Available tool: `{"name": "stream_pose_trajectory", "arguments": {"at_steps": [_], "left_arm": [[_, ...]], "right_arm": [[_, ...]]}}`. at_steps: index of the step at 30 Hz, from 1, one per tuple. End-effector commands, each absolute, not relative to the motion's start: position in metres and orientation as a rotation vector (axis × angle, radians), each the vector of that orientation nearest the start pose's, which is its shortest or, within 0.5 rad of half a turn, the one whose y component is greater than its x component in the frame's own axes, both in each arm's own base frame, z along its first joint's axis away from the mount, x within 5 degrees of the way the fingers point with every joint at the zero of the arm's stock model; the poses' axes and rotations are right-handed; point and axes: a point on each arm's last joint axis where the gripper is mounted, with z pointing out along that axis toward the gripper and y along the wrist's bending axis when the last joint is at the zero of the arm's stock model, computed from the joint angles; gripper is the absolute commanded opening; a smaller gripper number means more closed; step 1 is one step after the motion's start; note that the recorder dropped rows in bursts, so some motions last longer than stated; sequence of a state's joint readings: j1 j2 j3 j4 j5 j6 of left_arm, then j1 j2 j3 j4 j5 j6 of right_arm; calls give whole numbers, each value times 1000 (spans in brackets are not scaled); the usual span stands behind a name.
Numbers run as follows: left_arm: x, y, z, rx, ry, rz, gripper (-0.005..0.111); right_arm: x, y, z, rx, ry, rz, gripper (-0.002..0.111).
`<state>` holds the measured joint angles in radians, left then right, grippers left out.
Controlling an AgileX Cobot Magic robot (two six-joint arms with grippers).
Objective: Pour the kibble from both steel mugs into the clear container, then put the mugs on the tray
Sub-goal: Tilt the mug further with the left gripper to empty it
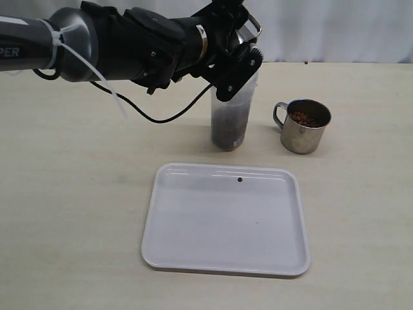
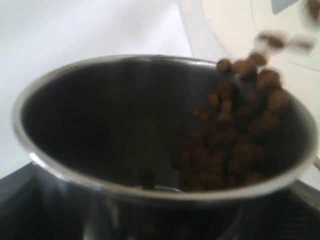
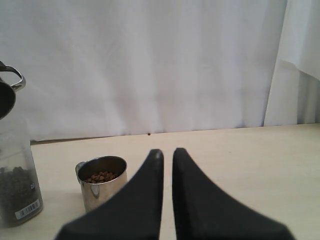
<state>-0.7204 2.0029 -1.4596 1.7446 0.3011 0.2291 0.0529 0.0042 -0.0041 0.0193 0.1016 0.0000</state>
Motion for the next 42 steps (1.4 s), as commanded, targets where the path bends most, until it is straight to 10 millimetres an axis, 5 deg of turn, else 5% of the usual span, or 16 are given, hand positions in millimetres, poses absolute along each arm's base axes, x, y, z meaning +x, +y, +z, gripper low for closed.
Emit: {"name": "stream_pose_trajectory", "arguments": {"at_steps": [1, 16, 42], "left_arm": [[369, -289, 245, 2031, 614, 1121, 0], [369, -293, 252, 2035, 560, 1163, 0], [359, -306, 253, 2183, 169, 1358, 0]], "right_arm": [[56, 3, 204, -26, 1585, 50, 5], [56, 3, 204, -26, 1585, 50, 5], [56, 3, 204, -26, 1585, 50, 5]]}}
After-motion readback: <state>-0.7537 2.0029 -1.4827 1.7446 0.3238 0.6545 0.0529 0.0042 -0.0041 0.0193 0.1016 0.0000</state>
